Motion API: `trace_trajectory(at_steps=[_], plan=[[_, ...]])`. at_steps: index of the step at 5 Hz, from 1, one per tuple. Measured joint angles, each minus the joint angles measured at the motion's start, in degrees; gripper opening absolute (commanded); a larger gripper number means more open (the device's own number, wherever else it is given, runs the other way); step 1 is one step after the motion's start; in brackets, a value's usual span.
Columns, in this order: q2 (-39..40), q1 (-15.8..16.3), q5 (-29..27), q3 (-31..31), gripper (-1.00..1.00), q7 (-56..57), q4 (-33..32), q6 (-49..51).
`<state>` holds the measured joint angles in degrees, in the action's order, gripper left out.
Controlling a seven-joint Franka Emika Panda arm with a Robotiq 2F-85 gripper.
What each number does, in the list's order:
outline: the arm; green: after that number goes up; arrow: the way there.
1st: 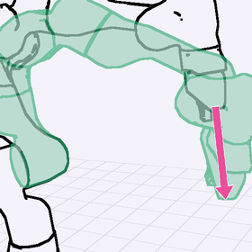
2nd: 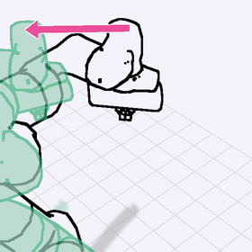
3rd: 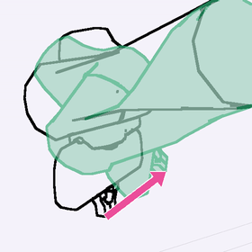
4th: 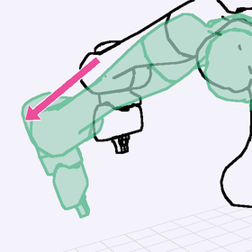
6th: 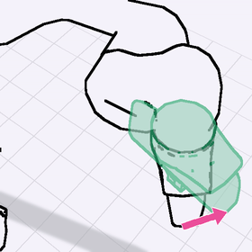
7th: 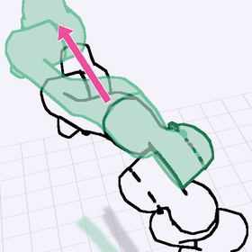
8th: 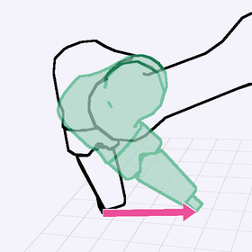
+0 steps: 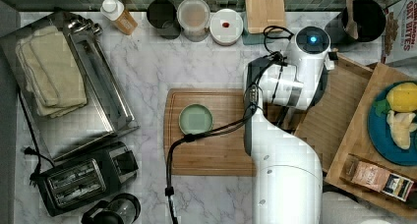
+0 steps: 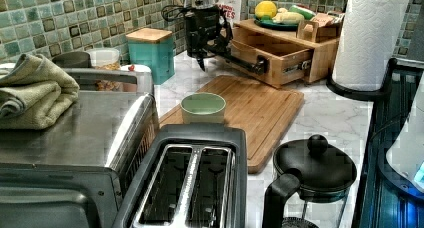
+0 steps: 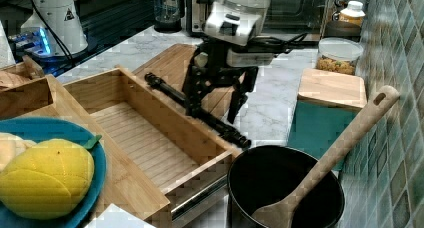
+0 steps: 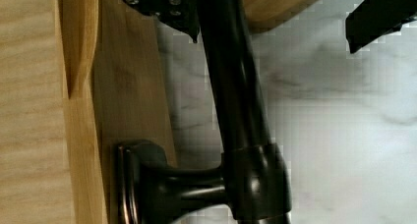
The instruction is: Open the drawer.
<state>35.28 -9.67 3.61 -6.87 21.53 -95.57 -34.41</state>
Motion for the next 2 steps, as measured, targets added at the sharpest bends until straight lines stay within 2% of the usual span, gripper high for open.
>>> trace_trajectory(at_steps=[2], plan=[[0.67, 1.10, -2.78, 2.79, 1.00, -2.10, 1.85, 0.42]])
